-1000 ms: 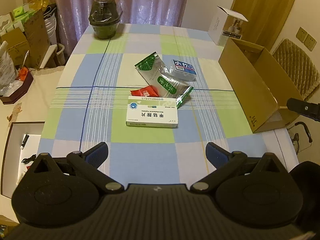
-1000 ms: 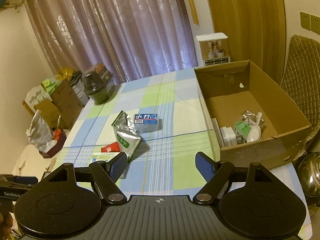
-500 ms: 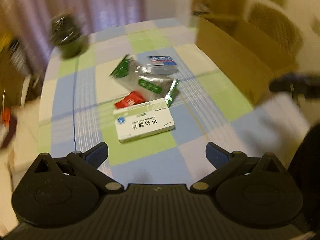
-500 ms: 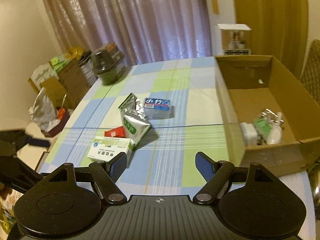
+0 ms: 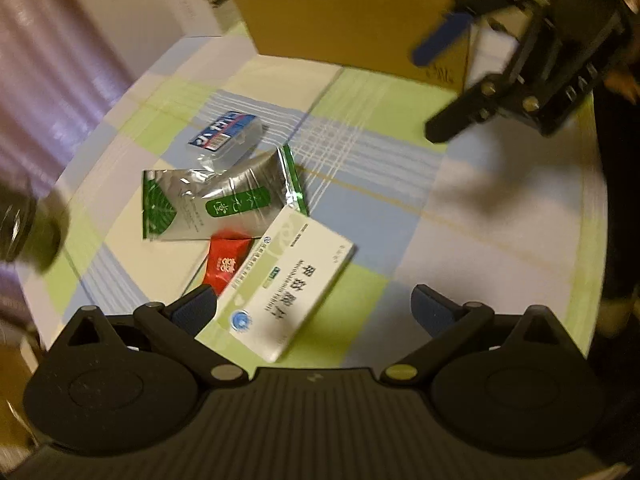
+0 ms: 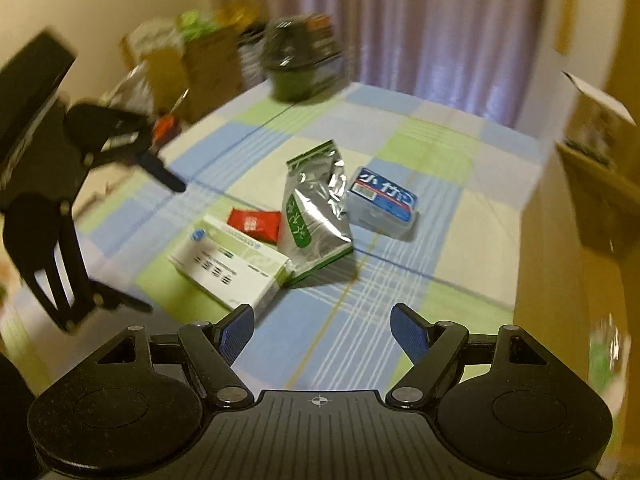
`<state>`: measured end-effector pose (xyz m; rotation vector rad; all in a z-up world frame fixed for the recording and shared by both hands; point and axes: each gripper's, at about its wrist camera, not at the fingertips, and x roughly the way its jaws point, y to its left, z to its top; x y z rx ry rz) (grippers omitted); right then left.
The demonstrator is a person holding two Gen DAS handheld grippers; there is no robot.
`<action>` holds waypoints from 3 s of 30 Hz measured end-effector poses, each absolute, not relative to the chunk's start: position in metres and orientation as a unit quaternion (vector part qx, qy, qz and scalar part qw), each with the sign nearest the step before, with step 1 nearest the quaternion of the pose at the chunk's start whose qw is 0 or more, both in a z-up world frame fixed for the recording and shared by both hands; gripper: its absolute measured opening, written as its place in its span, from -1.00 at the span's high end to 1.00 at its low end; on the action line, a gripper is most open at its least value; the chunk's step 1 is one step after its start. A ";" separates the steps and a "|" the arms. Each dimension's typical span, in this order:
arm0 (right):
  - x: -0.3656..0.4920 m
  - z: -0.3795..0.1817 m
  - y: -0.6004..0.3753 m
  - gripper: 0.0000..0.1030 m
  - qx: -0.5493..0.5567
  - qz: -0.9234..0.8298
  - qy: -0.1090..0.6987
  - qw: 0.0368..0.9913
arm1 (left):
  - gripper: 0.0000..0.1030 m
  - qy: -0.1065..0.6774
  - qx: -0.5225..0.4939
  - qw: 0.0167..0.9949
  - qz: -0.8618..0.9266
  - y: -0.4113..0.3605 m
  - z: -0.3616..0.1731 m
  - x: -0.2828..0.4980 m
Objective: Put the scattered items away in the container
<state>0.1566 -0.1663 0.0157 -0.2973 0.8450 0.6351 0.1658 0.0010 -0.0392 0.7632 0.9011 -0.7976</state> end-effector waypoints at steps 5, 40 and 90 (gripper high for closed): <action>0.183 -0.005 -0.152 -0.57 -0.225 0.340 0.396 0.822 | -0.89 0.408 0.401 0.708 -0.414 -0.002 -0.062 0.191; 0.266 -0.056 -0.081 0.16 -0.205 0.354 0.482 0.775 | -0.35 0.470 0.375 0.676 -0.426 0.036 -0.112 0.191; 0.191 -0.082 -0.137 -0.65 -0.186 0.290 0.567 0.749 | -0.32 0.567 0.305 0.671 -0.369 0.015 -0.110 0.187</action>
